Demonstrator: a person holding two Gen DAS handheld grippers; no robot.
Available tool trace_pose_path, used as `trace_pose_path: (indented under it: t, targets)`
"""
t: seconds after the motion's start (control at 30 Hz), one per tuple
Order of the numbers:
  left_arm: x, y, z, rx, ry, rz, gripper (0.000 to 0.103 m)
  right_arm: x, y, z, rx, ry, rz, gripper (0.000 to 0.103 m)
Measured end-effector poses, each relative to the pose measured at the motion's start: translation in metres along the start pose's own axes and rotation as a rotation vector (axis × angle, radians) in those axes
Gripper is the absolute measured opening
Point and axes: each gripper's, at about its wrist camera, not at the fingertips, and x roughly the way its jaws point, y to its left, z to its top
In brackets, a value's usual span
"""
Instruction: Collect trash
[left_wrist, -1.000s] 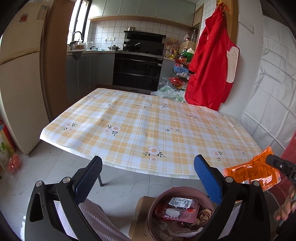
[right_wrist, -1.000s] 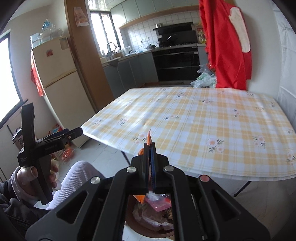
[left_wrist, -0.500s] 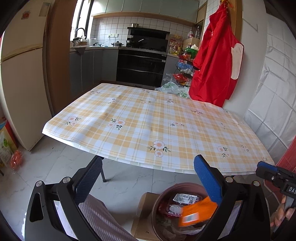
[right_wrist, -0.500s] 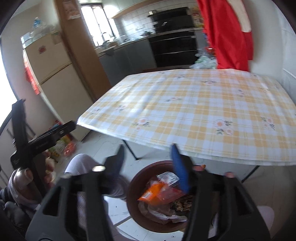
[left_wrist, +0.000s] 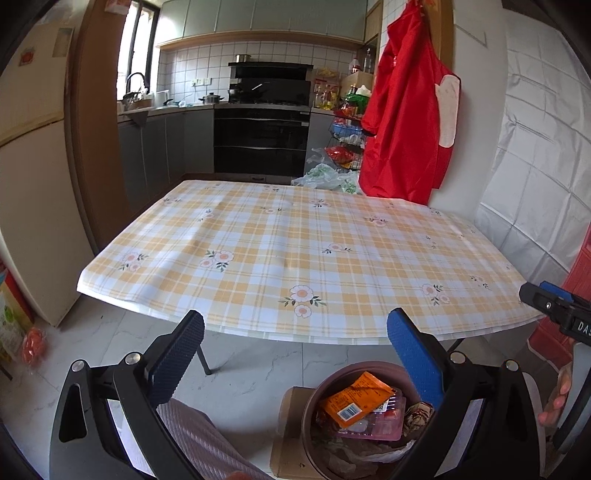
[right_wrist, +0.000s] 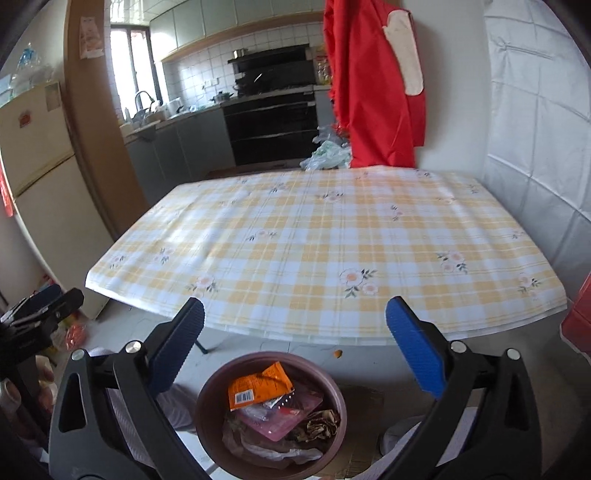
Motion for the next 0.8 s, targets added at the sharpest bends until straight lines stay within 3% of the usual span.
trace_pose_path:
  t: [0.47,0.63,0.8]
  targets:
    - [-0.035,-0.034,0.062,0.113,-0.146,-0.044,0.097,-0.051,0.014,0.061,-0.085,-0.135,-0.07,0.097]
    - [-0.056,-0.045,0.08,0.149,-0.221,-0.046,0.097,-0.065,0.016,0.071,-0.081,-0.16,-0.065,0.097]
    - [-0.065,-0.048,0.085,0.148,-0.241,-0.048,0.097,-0.068,0.017,0.073,-0.086,-0.161,-0.082,0.097]
